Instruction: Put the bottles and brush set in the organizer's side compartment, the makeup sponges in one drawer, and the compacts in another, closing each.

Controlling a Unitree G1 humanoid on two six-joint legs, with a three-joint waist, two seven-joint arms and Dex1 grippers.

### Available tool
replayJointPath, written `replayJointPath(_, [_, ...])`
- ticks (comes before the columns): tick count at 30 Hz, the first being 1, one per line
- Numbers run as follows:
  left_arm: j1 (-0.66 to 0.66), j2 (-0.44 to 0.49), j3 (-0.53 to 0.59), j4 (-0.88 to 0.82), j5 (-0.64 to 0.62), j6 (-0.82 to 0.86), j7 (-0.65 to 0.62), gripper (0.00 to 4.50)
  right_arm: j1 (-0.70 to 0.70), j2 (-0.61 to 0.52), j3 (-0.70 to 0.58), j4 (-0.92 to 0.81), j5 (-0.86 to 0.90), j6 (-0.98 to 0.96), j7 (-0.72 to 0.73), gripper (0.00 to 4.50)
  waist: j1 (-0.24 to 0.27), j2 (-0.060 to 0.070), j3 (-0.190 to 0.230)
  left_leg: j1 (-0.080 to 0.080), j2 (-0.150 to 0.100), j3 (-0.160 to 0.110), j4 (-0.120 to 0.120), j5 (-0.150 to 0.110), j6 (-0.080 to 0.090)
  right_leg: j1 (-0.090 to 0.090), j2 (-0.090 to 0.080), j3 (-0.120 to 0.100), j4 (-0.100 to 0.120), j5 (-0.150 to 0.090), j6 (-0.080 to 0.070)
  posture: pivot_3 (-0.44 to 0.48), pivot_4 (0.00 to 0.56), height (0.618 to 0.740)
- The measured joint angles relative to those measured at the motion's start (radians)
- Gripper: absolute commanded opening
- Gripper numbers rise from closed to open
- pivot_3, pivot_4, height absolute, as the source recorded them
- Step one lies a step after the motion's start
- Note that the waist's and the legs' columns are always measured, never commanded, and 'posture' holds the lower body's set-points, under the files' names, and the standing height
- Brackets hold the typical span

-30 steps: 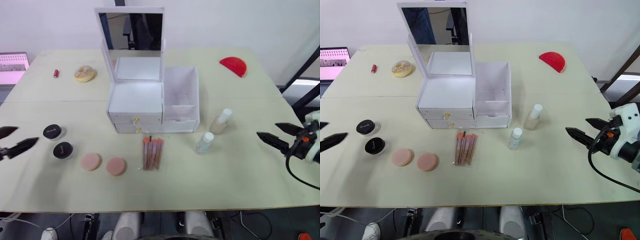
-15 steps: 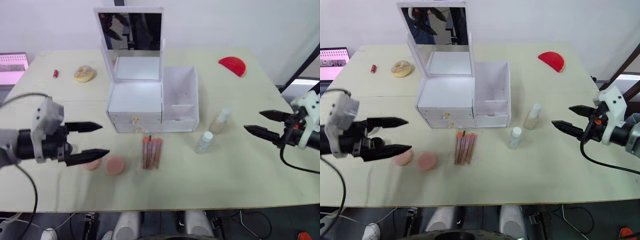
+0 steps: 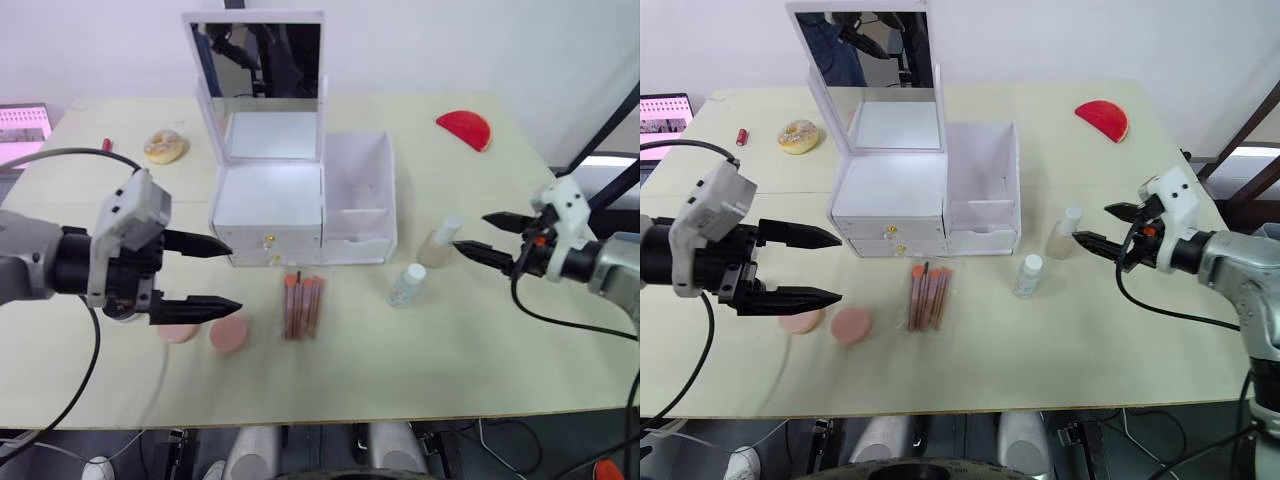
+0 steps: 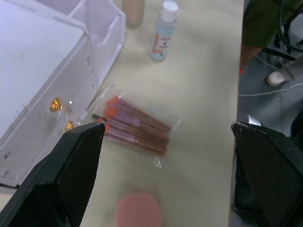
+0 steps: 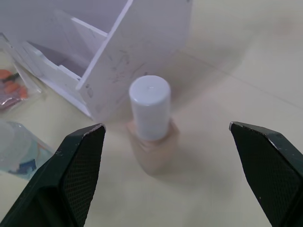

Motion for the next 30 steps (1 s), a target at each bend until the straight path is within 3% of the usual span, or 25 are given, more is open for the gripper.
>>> replayJointPath(16, [-0.037,-0.012,-0.015,-0.02,-0.033,0.009,0.061,4.5,-0.086,0.099,0.092,0.07,-0.041,-0.041,-0.024,4.44,0.001,-0.001,0.001,0.0,0.0,0.0,0.0,0.0,0.0,0.0,0.0,0.0,0.0,0.003,-0.003,0.0,0.15,0.739])
replayJointPath(19, [-0.037,-0.012,-0.015,-0.028,-0.042,0.011,0.067,4.5,-0.097,0.099,0.09,0.073,-0.04,-0.044,-0.025,3.72,0.0,-0.001,0.001,0.0,0.0,0.0,0.0,0.0,0.0,0.0,0.0,0.0,0.0,0.003,-0.003,0.0,0.15,0.739])
replayJointPath(25, [-0.029,-0.011,-0.014,-0.036,-0.049,0.01,0.074,4.5,-0.098,0.099,0.081,0.073,-0.037,-0.043,-0.027,0.86,-0.001,-0.001,0.001,0.0,0.0,0.0,0.0,0.0,0.0,0.0,0.0,0.0,0.0,0.003,-0.003,0.0,0.15,0.739])
replayJointPath(30, [-0.028,-0.011,-0.014,-0.036,-0.049,0.01,0.073,4.5,-0.098,0.099,0.081,0.073,-0.037,-0.043,-0.027,0.78,0.0,-0.001,0.001,0.0,0.0,0.0,0.0,0.0,0.0,0.0,0.0,0.0,0.0,0.003,-0.003,0.0,0.15,0.739])
